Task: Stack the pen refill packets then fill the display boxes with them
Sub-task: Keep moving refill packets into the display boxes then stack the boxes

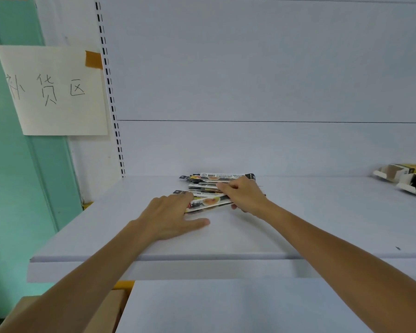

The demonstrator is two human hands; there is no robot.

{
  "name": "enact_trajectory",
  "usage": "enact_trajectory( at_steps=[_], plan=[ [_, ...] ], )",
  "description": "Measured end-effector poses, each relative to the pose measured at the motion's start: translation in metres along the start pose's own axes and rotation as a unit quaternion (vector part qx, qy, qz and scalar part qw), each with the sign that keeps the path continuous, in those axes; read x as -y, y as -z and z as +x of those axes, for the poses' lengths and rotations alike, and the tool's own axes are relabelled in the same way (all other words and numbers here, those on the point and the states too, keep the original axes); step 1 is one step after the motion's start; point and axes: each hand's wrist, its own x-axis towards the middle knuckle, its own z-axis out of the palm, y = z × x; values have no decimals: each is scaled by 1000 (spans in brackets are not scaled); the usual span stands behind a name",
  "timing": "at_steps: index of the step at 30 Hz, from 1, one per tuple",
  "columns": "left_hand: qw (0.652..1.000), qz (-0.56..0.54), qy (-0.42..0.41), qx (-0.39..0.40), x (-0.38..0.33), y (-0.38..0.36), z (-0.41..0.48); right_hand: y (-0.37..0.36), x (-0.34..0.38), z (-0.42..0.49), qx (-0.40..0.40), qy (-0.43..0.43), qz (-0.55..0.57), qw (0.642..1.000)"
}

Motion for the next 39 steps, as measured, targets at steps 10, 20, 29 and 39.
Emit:
enact_trajectory(
  at_steps=[10,20,29,39],
  plan=[
    [994,-88,-21,-55,-19,2,13,-5,5,-7,-169,76,-75,980],
    [995,-72,-58,-45,-39,-4,25,20,-29,-11,-85,11,-60,994],
    [979,-177,-101,-30,-117,1,77,156,-90,-62,-281,-93,-14,955],
    [941,-260,-214,9,-297,-4,136,300,-179,-198,-379,-279,-150,869]
  ],
)
